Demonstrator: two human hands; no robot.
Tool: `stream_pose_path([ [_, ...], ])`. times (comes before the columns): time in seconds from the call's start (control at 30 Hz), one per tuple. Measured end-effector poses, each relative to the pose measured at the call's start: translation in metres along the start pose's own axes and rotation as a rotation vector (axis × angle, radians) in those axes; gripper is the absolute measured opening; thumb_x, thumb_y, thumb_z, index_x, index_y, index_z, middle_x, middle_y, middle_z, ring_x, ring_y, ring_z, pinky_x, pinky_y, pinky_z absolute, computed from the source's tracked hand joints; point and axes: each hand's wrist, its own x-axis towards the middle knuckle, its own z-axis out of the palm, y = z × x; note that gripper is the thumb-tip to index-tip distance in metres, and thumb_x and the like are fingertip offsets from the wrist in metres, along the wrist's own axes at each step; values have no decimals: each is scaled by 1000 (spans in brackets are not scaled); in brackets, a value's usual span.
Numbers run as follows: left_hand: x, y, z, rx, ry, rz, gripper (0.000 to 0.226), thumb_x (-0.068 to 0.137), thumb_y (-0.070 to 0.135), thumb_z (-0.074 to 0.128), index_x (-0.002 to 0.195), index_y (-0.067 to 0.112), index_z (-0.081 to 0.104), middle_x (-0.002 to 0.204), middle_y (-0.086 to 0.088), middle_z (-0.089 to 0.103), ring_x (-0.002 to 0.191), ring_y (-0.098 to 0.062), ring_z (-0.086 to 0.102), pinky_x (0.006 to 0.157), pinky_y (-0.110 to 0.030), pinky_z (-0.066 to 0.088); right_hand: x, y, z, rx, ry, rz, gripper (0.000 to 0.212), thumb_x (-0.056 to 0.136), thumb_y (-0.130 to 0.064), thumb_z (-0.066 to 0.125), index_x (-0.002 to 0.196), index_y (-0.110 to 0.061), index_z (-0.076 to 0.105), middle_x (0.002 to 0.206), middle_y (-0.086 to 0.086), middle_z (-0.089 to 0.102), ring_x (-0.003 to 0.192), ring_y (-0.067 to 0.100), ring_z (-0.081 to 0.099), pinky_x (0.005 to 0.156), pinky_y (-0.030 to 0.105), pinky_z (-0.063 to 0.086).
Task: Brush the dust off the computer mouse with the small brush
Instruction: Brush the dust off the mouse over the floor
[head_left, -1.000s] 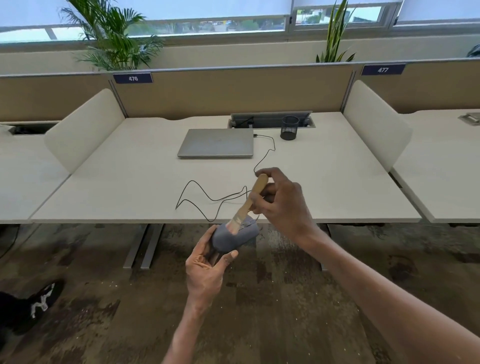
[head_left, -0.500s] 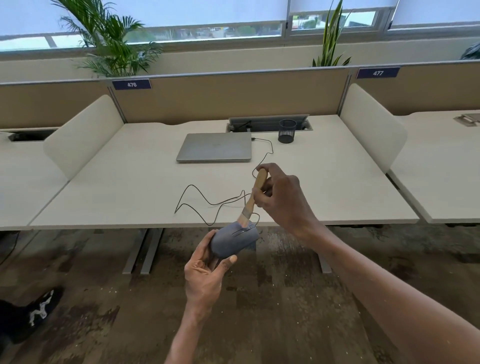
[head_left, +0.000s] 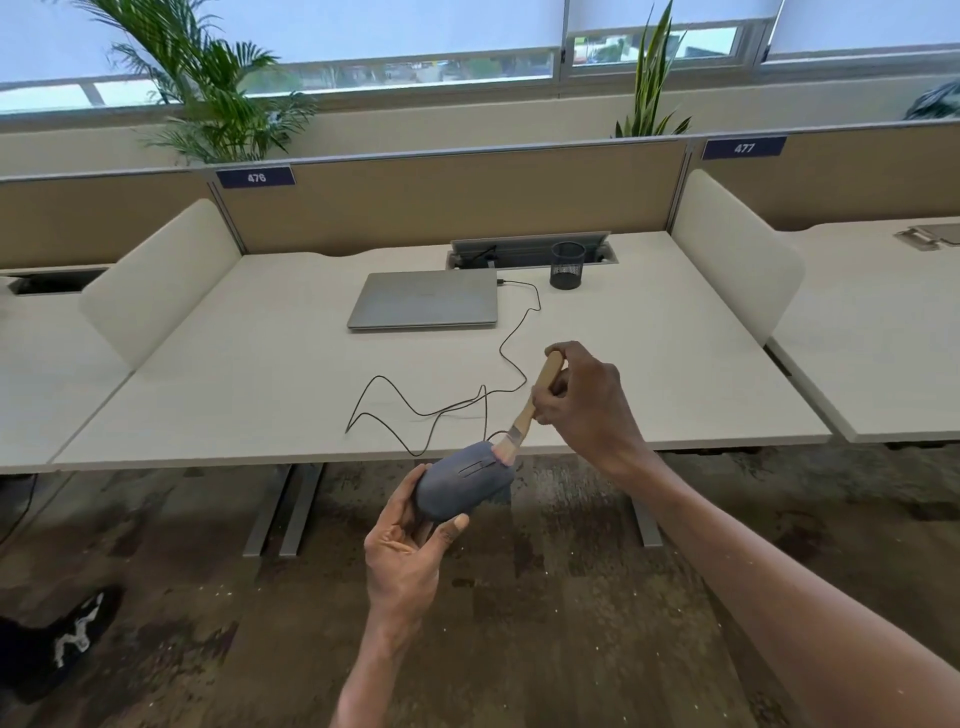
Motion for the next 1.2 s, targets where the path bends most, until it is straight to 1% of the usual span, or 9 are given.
stream_pose_path([
  [0.1,-1,1,0,-6,10,-7,69,69,0,78,133,17,58,128,-2,69,123,-18,63,96,-26,54,-3,3,-3,-40,48,-21,34,89,0,67,122,-3,57,78,14,69,69,31,72,63,49,60],
  [0.23,0,1,2,4,1,-11,70,70,1,79,135,18,57,129,-1,69,124,-17,63,97,-29,54,-4,0,-2,48,89,-37,35,93,-6,69,126,-6,56,84,8,71,71,21,74,65,39,64],
  [0.3,0,2,4,1,0,-16,70,71,0,78,135,17,56,129,0,69,124,-18,62,96,-27,54,-7,-1,-1,73,62,-59,36,94,-6,69,127,-9,55,88,6,72,75,20,75,68,38,65],
  [0.43,-2,2,4,3,9,-8,69,72,0,78,135,18,56,131,-4,67,124,-18,63,95,-26,55,-17,4,-4,73,-52,-129,37,96,-4,66,126,-20,53,86,6,71,73,25,73,70,46,62],
  [0.63,-4,1,5,-4,35,-10,69,70,1,77,133,20,56,129,-3,68,122,-17,64,95,-25,55,-26,15,-15,80,-183,-137,39,97,3,60,123,-25,56,86,1,72,80,-3,71,78,35,64],
  [0.8,-1,1,6,8,30,-12,69,71,3,79,134,21,57,128,0,69,121,-16,64,95,-25,54,-20,10,-20,97,-68,-200,34,94,10,60,108,-21,57,88,3,73,79,11,73,70,36,62],
  [0.97,2,0,8,15,40,-10,72,72,3,80,138,16,56,130,-3,68,122,-17,64,94,-24,54,-29,9,-12,81,-96,-267,23,92,10,62,103,-10,61,86,2,71,76,6,69,69,34,60],
  [1.1,2,-1,7,12,54,1,72,71,2,79,138,14,55,130,-4,68,121,-17,65,95,-26,54,-41,13,-15,84,-141,-271,25,91,12,62,101,-11,63,86,-2,71,82,0,70,68,19,58],
  [1.2,-1,-2,6,-5,62,-4,72,70,2,79,137,15,55,128,-3,68,120,-17,65,95,-25,55,-48,15,-21,122,-204,-208,31,89,14,59,100,-15,62,87,3,73,84,13,73,74,34,63],
])
